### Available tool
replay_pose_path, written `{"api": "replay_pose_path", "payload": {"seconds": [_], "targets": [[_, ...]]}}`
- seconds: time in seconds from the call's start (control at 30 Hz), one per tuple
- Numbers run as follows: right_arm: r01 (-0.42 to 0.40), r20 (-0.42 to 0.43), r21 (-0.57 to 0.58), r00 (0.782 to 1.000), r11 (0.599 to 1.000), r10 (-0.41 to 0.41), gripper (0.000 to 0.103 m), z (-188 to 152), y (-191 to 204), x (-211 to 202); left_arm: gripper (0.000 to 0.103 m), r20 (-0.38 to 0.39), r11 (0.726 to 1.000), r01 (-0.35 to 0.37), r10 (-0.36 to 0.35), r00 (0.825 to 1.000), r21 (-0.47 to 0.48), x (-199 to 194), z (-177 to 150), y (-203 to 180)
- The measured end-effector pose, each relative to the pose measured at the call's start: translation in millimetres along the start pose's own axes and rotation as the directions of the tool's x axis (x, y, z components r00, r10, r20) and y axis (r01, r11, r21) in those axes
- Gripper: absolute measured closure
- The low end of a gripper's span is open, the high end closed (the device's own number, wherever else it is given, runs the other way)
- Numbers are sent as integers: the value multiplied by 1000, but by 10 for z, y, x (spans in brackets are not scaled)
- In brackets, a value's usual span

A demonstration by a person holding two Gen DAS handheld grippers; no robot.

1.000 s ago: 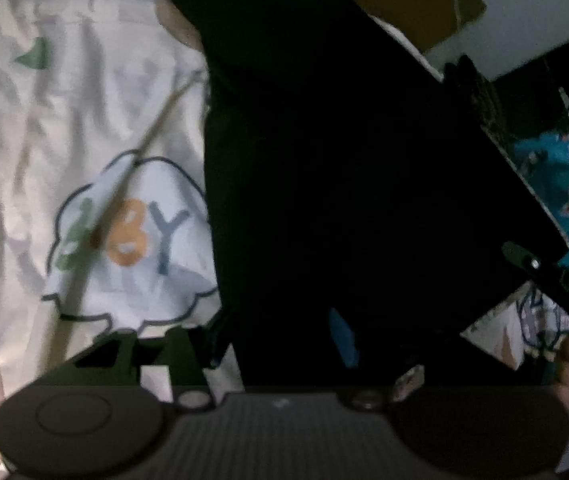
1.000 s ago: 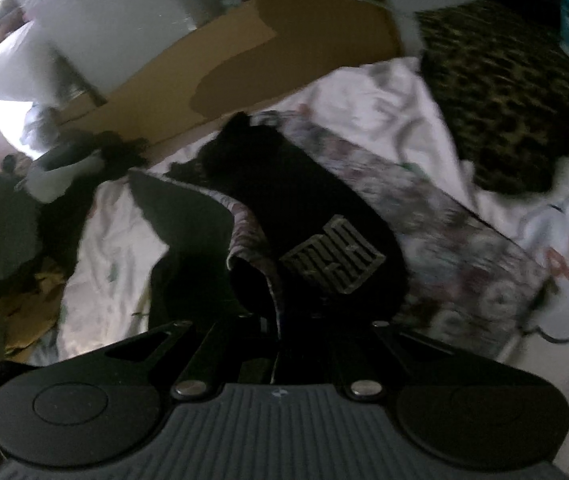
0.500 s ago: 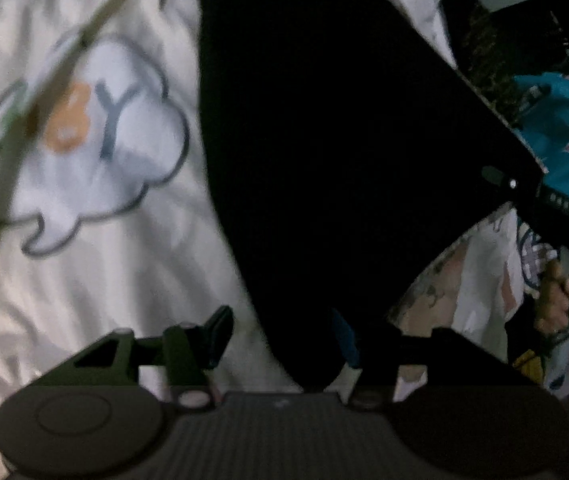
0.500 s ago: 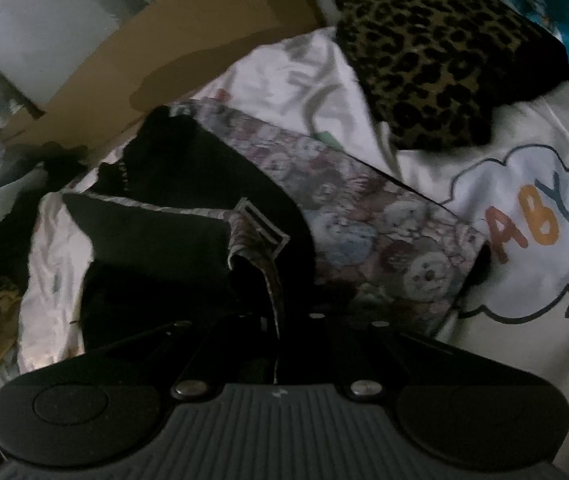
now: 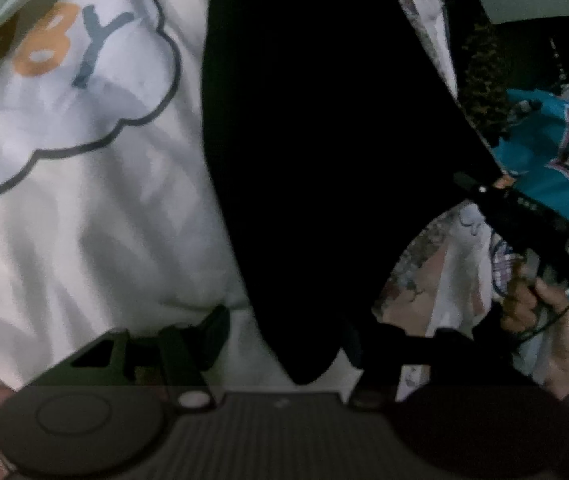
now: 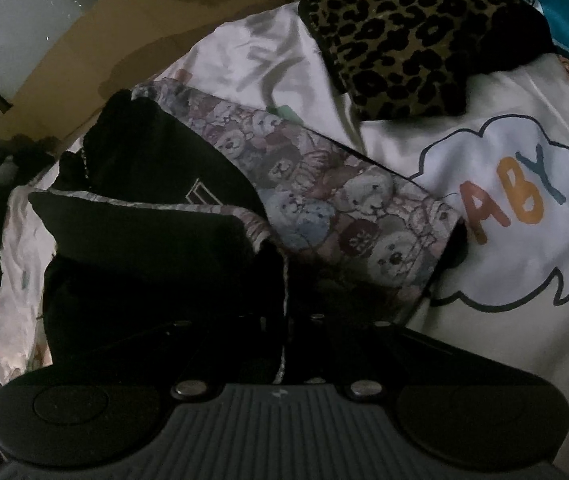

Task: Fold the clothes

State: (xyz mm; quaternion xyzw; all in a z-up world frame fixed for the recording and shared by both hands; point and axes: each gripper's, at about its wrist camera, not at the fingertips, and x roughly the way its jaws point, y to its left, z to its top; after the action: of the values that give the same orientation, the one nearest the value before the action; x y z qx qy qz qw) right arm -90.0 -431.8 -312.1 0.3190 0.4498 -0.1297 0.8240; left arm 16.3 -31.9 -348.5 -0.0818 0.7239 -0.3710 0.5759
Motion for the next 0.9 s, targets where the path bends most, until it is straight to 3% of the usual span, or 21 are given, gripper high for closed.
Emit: {"api": "replay_pose_path", "payload": {"seconds": [0.13, 0.37, 0.43, 0.5, 0.57, 0.7, 0.9], "targets": [[-2, 12, -11, 1000, 1000, 3, 98, 23, -19, -10, 50, -12, 999, 34, -34, 999, 2, 97, 3, -20], [26, 43, -55, 999, 998, -24, 87, 104, -15, 0, 51, -19, 999, 51, -51, 999, 19, 286, -72, 18], [25, 52, -52, 998, 998, -22, 87, 140, -28, 0, 55, -19, 998, 57, -57, 998, 18, 340, -89, 14], [24, 63, -48, 998, 999, -21, 87, 173, -42, -2, 70, -21, 998, 67, -67, 998, 6, 365, -93, 39], [23, 65, -34, 998, 999, -21, 87, 200, -72, 8, 79, -23, 997, 76, -76, 997, -5, 381, -91, 62], [16, 56, -18, 998, 1000, -15, 100, 226, -120, 29, 92, -14, 996, 84, -84, 996, 6, 410, -91, 40], [17, 78, -53, 997, 998, -13, 101, 234, -63, -63, 96, -6, 991, 129, -129, 992, 38, 314, -90, -5]]}}
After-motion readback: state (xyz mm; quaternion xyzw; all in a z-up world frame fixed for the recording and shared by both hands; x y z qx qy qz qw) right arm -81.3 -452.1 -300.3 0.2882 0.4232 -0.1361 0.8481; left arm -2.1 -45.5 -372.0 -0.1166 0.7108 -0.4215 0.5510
